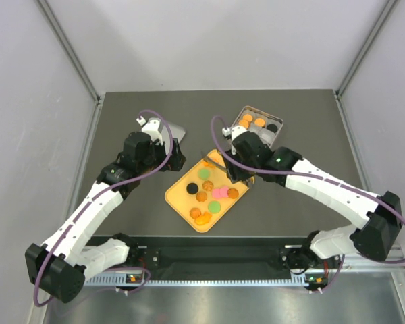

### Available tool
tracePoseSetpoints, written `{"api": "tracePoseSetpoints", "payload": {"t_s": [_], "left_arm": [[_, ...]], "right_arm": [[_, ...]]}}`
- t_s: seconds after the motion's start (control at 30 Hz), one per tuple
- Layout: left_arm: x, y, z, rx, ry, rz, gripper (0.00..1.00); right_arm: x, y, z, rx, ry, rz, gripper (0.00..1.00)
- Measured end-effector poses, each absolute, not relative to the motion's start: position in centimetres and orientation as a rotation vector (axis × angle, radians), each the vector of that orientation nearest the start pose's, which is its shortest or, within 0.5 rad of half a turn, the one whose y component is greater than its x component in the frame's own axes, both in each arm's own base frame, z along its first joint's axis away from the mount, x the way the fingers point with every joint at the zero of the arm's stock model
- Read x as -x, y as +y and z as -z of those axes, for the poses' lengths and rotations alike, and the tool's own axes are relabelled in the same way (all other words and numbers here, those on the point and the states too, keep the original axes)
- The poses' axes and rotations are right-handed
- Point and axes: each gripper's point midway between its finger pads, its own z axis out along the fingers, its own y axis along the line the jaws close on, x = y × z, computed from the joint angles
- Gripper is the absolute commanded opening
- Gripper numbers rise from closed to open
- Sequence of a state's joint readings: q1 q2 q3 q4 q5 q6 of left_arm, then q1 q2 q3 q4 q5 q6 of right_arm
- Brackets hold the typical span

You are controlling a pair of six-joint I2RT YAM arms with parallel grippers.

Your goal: Pack the cookies

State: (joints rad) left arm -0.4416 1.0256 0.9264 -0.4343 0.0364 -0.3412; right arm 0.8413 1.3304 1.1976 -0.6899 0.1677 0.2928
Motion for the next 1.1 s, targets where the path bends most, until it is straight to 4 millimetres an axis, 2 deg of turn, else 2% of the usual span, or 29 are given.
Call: {"api": "tracePoseSetpoints", "payload": {"t_s": [0.17,0.4,1.1], "left_arm": [[-28.7,-15.8,-21.4,-0.130,2.141,0.503,0.99],[-28.7,-15.8,-21.4,-0.129,2.141,0.503,0.99],[-28.7,-15.8,-21.4,-0.129,2.141,0.502,0.99]], "right_arm": [[-22.7,26.7,-16.9,0.674,2.373,-0.334,0.49],[-21.7,27.9,-14.0,0.748,2.436,-0.293,0.49],[-21.7,28.2,-11.9,0.776,2.479,-0.244,0.46]]}}
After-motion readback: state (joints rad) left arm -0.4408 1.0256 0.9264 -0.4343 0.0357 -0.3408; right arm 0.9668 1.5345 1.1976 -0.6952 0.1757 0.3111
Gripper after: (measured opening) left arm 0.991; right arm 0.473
